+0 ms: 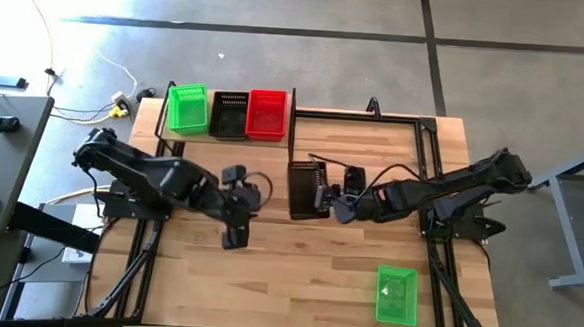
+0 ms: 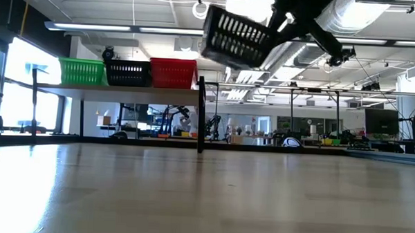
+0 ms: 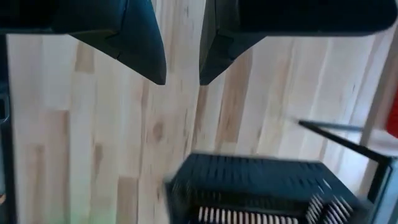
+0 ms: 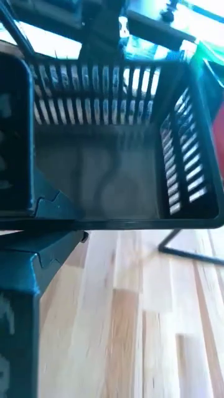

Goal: Stack baskets on shelf by color
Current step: Stack the black bin on top of the black bin on the shelf

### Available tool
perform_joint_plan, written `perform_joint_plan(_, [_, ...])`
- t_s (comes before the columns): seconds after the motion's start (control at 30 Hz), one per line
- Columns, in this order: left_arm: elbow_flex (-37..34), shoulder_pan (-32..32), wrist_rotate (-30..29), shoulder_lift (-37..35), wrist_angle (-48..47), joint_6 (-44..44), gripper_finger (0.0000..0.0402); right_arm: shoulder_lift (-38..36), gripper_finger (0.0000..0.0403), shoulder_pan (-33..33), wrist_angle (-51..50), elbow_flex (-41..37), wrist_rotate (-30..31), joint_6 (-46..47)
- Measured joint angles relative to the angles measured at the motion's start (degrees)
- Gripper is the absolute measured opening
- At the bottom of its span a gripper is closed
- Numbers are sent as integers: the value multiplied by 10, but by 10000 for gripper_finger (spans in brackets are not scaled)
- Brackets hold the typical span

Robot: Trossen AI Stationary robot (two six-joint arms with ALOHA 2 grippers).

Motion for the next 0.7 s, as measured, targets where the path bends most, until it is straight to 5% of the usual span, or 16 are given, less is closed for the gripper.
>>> perform_joint_plan(0.7, [0, -85, -98, 109, 73, -25, 87, 124, 0, 6, 201, 0, -15, -54])
